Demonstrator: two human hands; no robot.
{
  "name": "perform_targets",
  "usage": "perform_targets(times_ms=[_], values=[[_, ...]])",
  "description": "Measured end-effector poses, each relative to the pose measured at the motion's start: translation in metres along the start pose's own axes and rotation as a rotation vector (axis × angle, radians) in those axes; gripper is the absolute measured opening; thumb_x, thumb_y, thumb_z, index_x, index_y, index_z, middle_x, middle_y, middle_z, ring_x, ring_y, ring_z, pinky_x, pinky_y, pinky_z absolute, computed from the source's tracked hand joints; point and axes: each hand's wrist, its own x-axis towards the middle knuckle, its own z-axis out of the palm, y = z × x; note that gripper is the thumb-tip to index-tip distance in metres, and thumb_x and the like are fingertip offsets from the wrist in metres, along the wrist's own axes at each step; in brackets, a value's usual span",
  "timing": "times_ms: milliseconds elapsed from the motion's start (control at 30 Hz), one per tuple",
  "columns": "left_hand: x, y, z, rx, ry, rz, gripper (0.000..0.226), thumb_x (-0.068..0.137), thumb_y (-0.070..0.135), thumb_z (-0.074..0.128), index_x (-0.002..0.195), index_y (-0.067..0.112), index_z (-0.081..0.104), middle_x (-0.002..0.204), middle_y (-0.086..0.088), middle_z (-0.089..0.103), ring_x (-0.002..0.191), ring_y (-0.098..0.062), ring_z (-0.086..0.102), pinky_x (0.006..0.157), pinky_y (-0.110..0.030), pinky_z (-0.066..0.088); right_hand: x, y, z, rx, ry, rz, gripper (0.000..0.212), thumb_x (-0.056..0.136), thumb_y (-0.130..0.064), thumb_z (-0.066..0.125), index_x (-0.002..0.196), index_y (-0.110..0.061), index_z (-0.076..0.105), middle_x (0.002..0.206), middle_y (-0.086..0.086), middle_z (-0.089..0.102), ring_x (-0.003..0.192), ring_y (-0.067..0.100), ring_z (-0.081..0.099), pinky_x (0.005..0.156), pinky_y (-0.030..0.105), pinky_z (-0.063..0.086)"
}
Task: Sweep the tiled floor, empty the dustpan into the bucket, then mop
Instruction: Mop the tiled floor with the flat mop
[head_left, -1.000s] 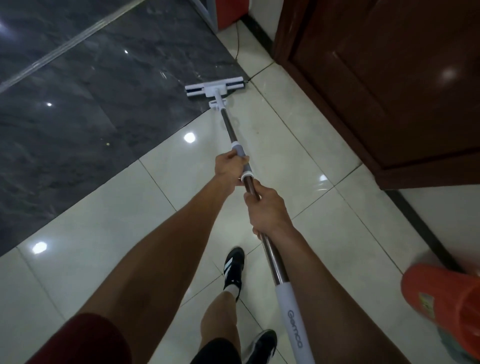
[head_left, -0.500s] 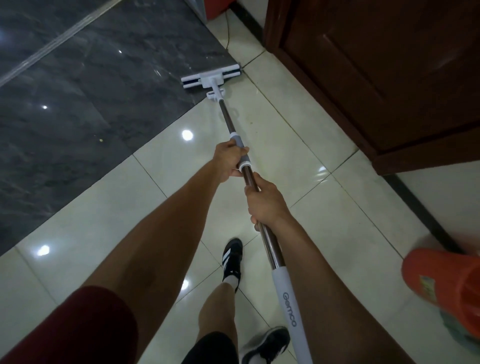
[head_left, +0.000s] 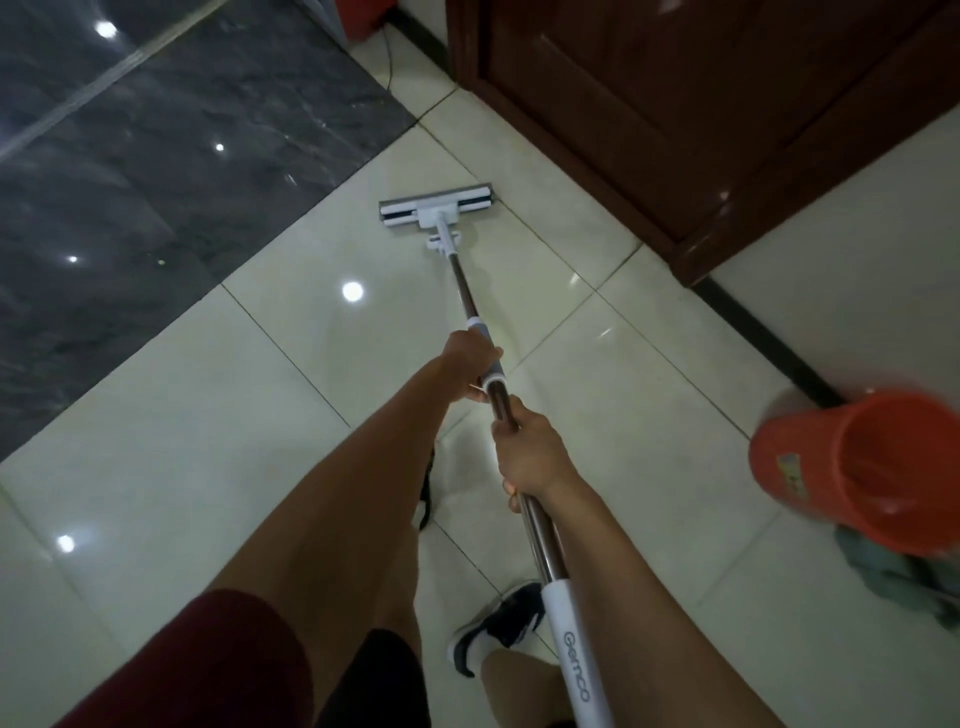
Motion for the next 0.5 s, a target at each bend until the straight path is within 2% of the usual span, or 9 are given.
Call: perform_targets(times_ms=[67, 133, 267, 367, 433, 500], values=[[-0.021, -0.025, 0.029, -0.047, 0.010, -0.040, 0.036, 0.100, 0.012, 0.059, 0.133, 0.000, 0.053, 0.104, -0.017, 0.064, 0.078, -0.031, 0.071, 0.053, -0.040, 0.063, -0.025, 0.036, -0.006, -0.005, -0.009, -0.002, 0.028, 0.101, -0.028, 0.040, 0.127, -0.029, 0.051, 0.088, 0.001, 0.058, 0.078, 0.021, 0.058, 0.082, 0.043, 0.057], [-0.044, -0.048, 0.054, -0.105, 0.013, -0.082, 0.026, 0.099, 0.011, 0.062, 0.122, -0.001, 0.056, 0.098, -0.018, 0.063, 0.070, -0.029, 0.069, 0.045, -0.039, 0.060, -0.049, 0.068, -0.009, -0.009, -0.013, -0.007, 0.030, 0.102, -0.028, 0.040, 0.129, -0.027, 0.050, 0.088, 0.000, 0.056, 0.078, 0.020, 0.057, 0.079, 0.041, 0.056], [-0.081, -0.086, 0.091, -0.119, -0.007, -0.097, 0.013, 0.100, 0.012, 0.062, 0.109, 0.003, 0.057, 0.100, -0.018, 0.063, 0.072, -0.029, 0.069, 0.046, -0.038, 0.057, -0.092, 0.116, -0.009, -0.064, -0.003, -0.029, 0.026, 0.102, -0.027, 0.040, 0.125, -0.022, 0.051, 0.088, -0.001, 0.055, 0.076, 0.018, 0.055, 0.078, 0.039, 0.054], [-0.108, -0.112, 0.106, -0.111, -0.012, -0.100, 0.006, 0.100, 0.011, 0.061, 0.096, 0.008, 0.057, 0.099, -0.016, 0.063, 0.074, -0.029, 0.068, 0.051, -0.041, 0.059, -0.122, 0.145, -0.001, -0.060, 0.001, -0.036, 0.026, 0.101, -0.025, 0.041, 0.125, -0.020, 0.051, 0.083, -0.004, 0.053, 0.067, 0.013, 0.052, 0.074, 0.037, 0.053], [-0.126, -0.131, 0.112, -0.097, -0.017, -0.095, 0.005, 0.101, 0.010, 0.059, 0.097, 0.009, 0.056, 0.100, -0.014, 0.063, 0.076, -0.029, 0.069, 0.049, -0.039, 0.058, -0.141, 0.162, 0.008, -0.068, 0.007, -0.037, 0.027, 0.101, -0.024, 0.042, 0.126, -0.018, 0.050, 0.078, -0.007, 0.050, 0.062, 0.009, 0.050, 0.069, 0.032, 0.050], [-0.142, -0.153, 0.118, -0.080, -0.033, -0.098, 0.005, 0.100, 0.010, 0.060, 0.102, 0.007, 0.057, 0.102, -0.015, 0.064, 0.077, -0.030, 0.069, 0.049, -0.040, 0.058, -0.161, 0.180, 0.021, -0.083, 0.019, -0.029, 0.028, 0.100, -0.025, 0.042, 0.126, -0.017, 0.051, 0.078, -0.005, 0.052, 0.065, 0.014, 0.053, 0.070, 0.035, 0.052]])
